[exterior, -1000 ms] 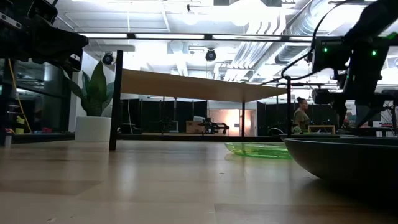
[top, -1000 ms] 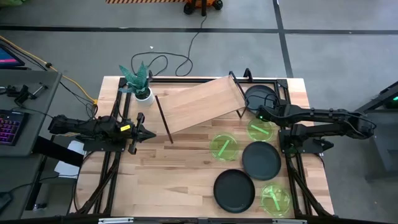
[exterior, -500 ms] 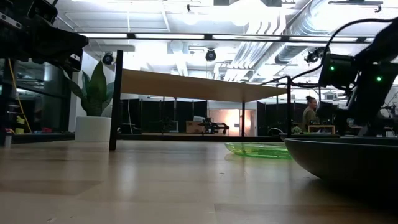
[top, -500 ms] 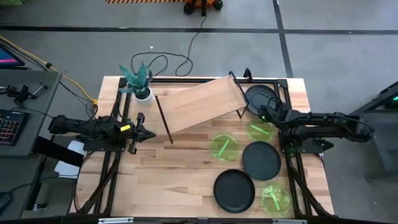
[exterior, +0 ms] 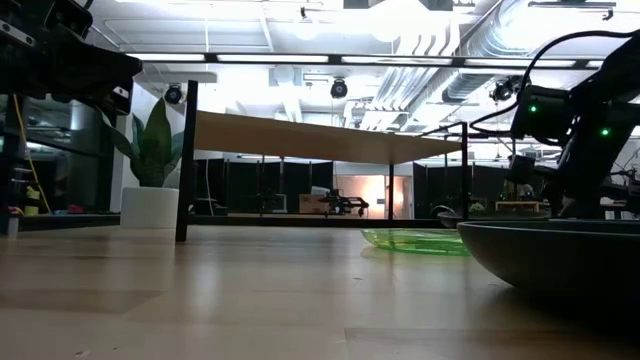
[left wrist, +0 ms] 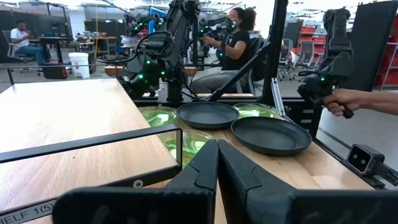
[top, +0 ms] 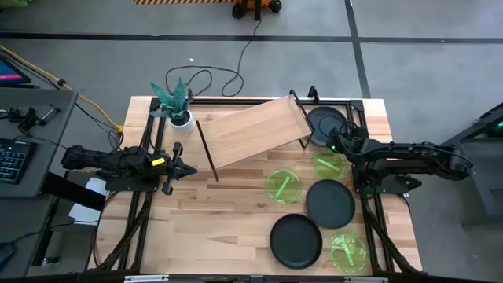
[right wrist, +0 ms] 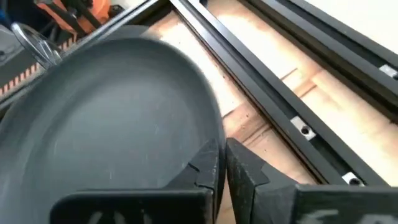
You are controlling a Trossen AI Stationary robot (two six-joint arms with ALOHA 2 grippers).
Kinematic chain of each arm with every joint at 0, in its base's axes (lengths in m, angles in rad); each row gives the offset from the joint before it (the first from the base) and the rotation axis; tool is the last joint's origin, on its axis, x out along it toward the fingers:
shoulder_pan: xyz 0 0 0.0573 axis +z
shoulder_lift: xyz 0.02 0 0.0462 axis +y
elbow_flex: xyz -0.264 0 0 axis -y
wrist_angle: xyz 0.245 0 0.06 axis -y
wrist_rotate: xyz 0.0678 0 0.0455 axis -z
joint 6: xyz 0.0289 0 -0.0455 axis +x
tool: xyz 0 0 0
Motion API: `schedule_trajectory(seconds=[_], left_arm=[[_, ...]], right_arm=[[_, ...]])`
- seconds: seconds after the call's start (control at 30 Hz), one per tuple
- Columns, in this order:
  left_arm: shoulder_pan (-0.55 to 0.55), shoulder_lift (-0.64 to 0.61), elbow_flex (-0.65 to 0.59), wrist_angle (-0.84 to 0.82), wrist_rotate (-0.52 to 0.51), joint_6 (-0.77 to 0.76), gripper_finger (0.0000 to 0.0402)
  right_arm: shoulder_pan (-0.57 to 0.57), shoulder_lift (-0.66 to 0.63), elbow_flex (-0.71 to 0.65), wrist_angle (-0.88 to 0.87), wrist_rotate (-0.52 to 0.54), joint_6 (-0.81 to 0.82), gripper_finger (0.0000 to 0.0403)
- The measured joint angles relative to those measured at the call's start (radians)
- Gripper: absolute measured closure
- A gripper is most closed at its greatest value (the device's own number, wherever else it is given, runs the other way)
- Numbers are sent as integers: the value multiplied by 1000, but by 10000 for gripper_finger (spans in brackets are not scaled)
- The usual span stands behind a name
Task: Place and stack plates onto a shelf
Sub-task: Put the top black plate on the shelf
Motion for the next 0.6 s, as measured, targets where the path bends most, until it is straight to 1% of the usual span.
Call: schedule_trajectory(seconds=[0.27,0.37,0.47,0.6], left_arm=[[0,0,0,0,0,0,401],[0,0,0,0,0,0,402],[0,0,0,0,0,0,401],[0,0,0,0,0,0,401]], right_arm=[[1,-25,0,5,33,-16,402],[-6,-38,0,2,-13,-31,401],[-8,-40,0,-2,-55,-85,402],[-8,-40,1,-2,-62,-86,398]])
